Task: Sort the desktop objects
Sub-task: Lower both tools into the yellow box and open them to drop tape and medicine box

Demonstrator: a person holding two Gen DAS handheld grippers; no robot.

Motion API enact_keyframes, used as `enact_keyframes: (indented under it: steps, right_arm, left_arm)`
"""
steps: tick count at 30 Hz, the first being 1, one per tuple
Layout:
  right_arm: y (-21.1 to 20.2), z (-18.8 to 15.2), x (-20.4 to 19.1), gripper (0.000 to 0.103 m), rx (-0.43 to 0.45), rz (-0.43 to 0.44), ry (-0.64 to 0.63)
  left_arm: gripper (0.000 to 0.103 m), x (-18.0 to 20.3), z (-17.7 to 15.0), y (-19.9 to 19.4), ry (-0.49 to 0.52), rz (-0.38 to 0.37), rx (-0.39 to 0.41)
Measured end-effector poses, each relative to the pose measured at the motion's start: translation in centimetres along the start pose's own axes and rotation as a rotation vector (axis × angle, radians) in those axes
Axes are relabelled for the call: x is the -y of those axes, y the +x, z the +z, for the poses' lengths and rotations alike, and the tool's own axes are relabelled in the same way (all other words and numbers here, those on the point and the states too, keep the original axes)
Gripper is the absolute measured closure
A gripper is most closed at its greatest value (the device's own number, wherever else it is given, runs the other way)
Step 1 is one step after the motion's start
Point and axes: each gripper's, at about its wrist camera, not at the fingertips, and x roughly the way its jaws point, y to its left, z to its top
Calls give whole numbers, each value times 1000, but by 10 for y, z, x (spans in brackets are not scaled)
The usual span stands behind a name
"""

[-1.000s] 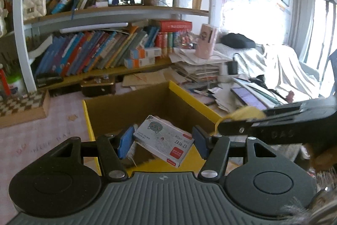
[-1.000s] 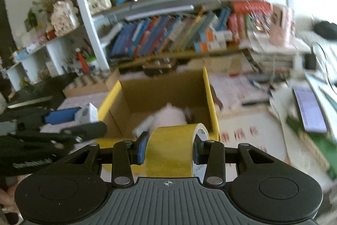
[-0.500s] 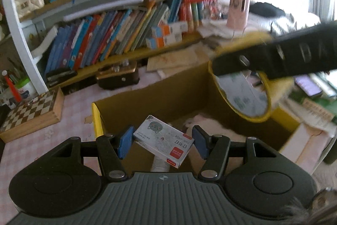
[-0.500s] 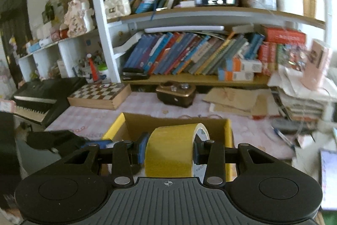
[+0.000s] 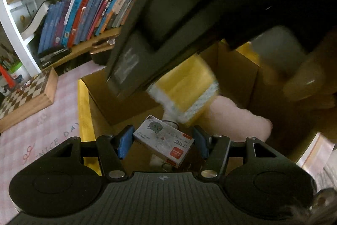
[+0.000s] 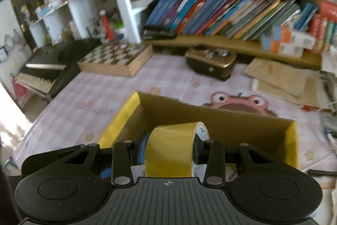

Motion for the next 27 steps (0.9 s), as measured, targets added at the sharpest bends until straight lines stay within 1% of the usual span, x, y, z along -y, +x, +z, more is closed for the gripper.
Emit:
enact_keyframes:
  steps: [2,5,6,9,10,12,13,14,16,17,18,21,23,25,27]
  right_arm:
    - [11,3,-2,64,-33,24,7]
    - [25,6,-1,64,-67,41,16]
    - [29,7,0,65,-79,37,27]
    - [37,11,3,66,-98,83,51]
    - [39,13,3,65,-100,86,48]
    - [40,15,2,64,-94,82,45]
    - [40,15,2,62,-92,86,52]
    - [40,15,4,59,-90,96,65]
    - [38,14,6,50,-82,113,96]
    - [36,13,8,48,-77,123,109]
    - [33,13,10,46,-71,130,118]
    - [23,11,14,44,-53,135,146]
    - [13,9,17,42,-33,140,153]
    - [4,7,18,38,-10,143,161]
    - [-5,7,19,37,13,146,166]
  left_arm:
    - [45,1,-1,0,4,4,-1]
    - [45,-2,-1,0,-25,1,-7]
    - [45,-1,-1,0,-18,4,-7]
    - [45,1,-1,1,-10,19,-18]
    - [44,0,0,1,-15,20,-20]
    - [42,0,0,0,-23,21,-17]
    - [38,-1,0,0,-25,22,-14]
    - [34,-1,0,-1,-26,21,-9]
    - [27,0,0,-3,-25,23,2]
    - [23,1,0,-5,-19,28,11]
    - [21,3,-1,-8,-13,37,20]
    - [19,4,-2,-18,-9,44,47]
    - [15,3,-3,-29,-15,48,79]
    - [14,3,-3,-40,-19,57,103]
    - [12,1,-6,-52,-28,68,123]
